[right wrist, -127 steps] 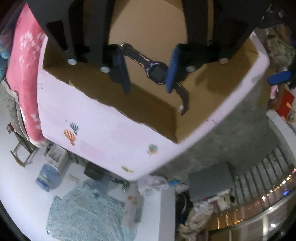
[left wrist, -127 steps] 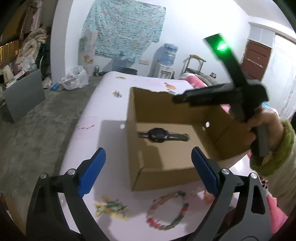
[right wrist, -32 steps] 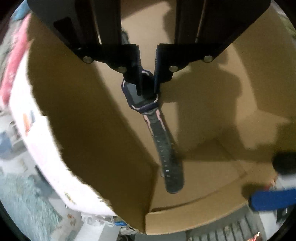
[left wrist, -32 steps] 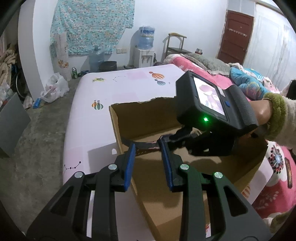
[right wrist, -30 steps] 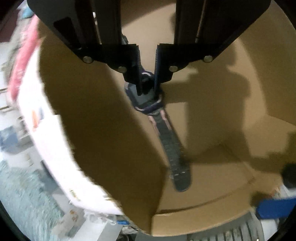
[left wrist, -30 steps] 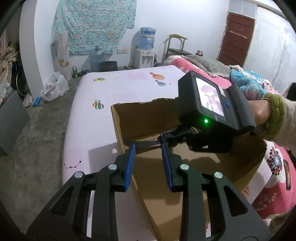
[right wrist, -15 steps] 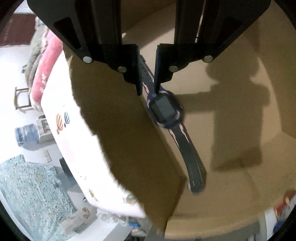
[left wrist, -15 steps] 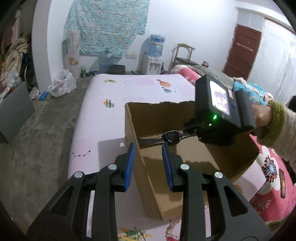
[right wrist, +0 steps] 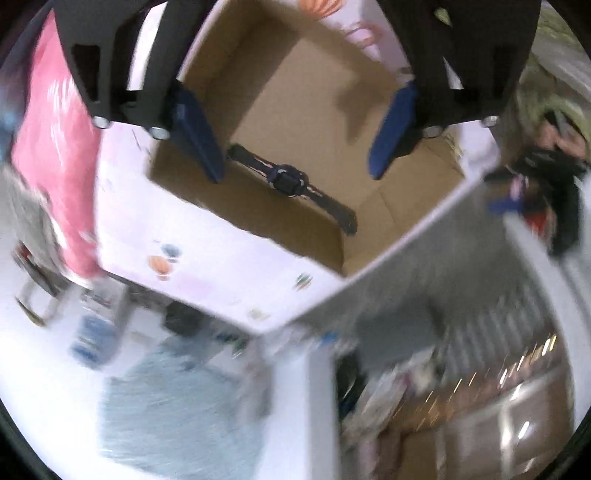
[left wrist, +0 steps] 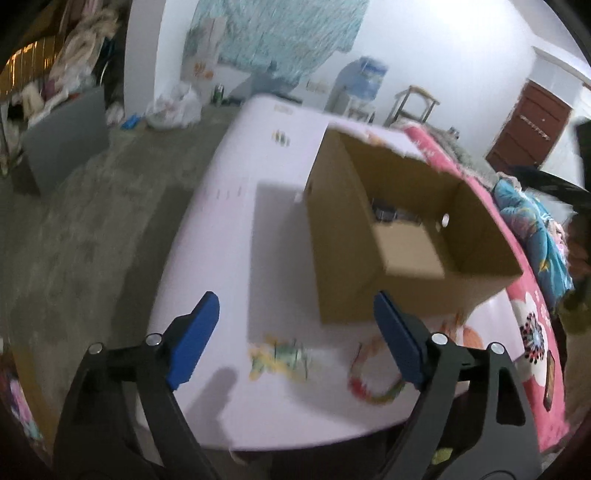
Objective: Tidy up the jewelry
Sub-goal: 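Withdraw the right gripper from the box over the table, then move the left gripper down to the multicolour beaded bracelet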
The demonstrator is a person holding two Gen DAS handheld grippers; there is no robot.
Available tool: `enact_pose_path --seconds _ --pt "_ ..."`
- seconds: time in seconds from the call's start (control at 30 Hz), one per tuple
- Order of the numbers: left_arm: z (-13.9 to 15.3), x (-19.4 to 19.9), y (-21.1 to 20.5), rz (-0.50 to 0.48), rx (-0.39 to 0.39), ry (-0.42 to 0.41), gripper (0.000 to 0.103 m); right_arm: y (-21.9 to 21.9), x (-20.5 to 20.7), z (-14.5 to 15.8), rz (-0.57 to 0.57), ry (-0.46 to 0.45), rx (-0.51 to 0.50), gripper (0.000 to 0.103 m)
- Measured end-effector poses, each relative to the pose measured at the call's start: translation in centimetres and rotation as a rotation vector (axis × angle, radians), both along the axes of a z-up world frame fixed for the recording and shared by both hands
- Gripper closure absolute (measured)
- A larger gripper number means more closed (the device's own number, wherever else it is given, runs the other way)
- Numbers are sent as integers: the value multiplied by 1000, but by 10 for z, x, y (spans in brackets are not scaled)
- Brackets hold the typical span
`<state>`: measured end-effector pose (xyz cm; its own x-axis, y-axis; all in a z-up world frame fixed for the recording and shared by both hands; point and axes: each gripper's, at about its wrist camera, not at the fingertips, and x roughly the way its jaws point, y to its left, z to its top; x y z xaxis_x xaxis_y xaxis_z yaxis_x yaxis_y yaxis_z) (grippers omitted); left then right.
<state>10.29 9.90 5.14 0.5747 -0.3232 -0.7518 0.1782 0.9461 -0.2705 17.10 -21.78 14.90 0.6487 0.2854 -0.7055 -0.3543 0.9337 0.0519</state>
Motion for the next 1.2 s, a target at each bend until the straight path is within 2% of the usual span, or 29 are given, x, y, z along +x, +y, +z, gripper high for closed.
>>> enact_pose_path --seconds 0.07,0.13,0.23,0.3,0.4,0.47,0.57,0.63,0.87,1.0,1.2 --pt "-15 -5 0 7 15 43 18 -24 -36 -7 -119 -29 54 9" --pt "-32 -8 -3 17 53 99 18 -38 -61 -29 -234 -6 75 7" --pt "-51 -8 -9 24 106 149 18 -47 -88 -86 -389 105 65 7" --pt "-59 -3 -14 36 139 180 18 -46 -97 -133 -471 231 47 7" --pt "-66 5 -21 38 174 180 16 -42 -106 -174 -534 311 -13 7" --pt "-69 11 -26 46 215 164 13 -44 -113 -182 -552 319 -21 7" --pt "-74 16 -33 52 290 155 10 -46 -114 -189 -580 319 -91 7" --pt "-78 18 -39 43 341 147 7 -50 -116 -193 -587 324 -90 7" --pt "-77 18 -38 52 330 112 7 -42 -114 -193 -582 300 -155 7" --pt "-76 21 -39 30 343 120 7 -47 -115 -195 -582 308 -117 7" --pt "-76 19 -36 23 336 134 7 -45 -117 -194 -581 304 -120 7"
